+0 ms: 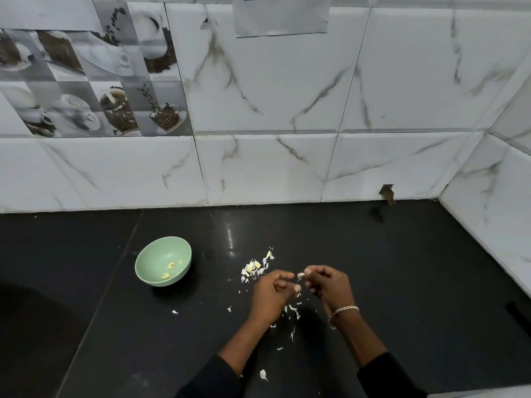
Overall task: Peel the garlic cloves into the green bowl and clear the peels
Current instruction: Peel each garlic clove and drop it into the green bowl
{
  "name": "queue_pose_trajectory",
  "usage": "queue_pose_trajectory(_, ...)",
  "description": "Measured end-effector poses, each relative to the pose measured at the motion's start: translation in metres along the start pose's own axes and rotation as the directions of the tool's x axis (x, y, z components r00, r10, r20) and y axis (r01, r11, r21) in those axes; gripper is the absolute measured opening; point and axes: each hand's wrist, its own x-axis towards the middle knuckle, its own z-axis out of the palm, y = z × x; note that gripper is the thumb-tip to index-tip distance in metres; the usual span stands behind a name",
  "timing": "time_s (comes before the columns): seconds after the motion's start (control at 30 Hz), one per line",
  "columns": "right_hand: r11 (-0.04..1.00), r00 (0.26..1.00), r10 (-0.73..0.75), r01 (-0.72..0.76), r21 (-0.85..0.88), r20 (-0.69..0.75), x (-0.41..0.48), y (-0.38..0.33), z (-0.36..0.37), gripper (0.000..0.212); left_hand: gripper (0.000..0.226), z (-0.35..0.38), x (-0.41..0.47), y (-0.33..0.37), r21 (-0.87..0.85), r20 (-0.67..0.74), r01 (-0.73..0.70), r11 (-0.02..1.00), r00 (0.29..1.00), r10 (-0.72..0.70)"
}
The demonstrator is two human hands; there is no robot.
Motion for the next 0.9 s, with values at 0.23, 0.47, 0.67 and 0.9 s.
queue_pose_trajectory(0.23, 0.979, 0.992, 0.111, -0.121, 0.164, 0.068, -0.010, 0.005, 0.030, 0.007, 0.012, -0.009, -0.002, 0.006, 0.069, -0.141, -0.078, 0.995, 0.986, 0.087)
queue_pose_trajectory(0.47, 0.939, 0.969, -0.141, 0.196, -0.283, 0.201, -0.016, 0.004, 0.033, 0.010, 0.005, -0.026, -0.001, 0.011, -0.071, -0.153, -0.033, 0.997, 0.988, 0.021)
queue_pose_trajectory(0.67, 0.707, 0.906, -0.338, 0.424, -0.566, 0.256, -0.019, 0.006, 0.034, 0.008, 0.007, -0.034, -0.006, 0.014, -0.059, -0.162, -0.034, 0.998, 0.987, 0.024)
queue_pose_trajectory(0.9, 0.491, 0.863, -0.421, 0.476, -0.730, 0.279, -0.013, 0.010, 0.038, 0.018, 0.017, -0.034, -0.011, 0.010, 0.354, -0.098, -0.152, 0.923, 0.975, 0.199)
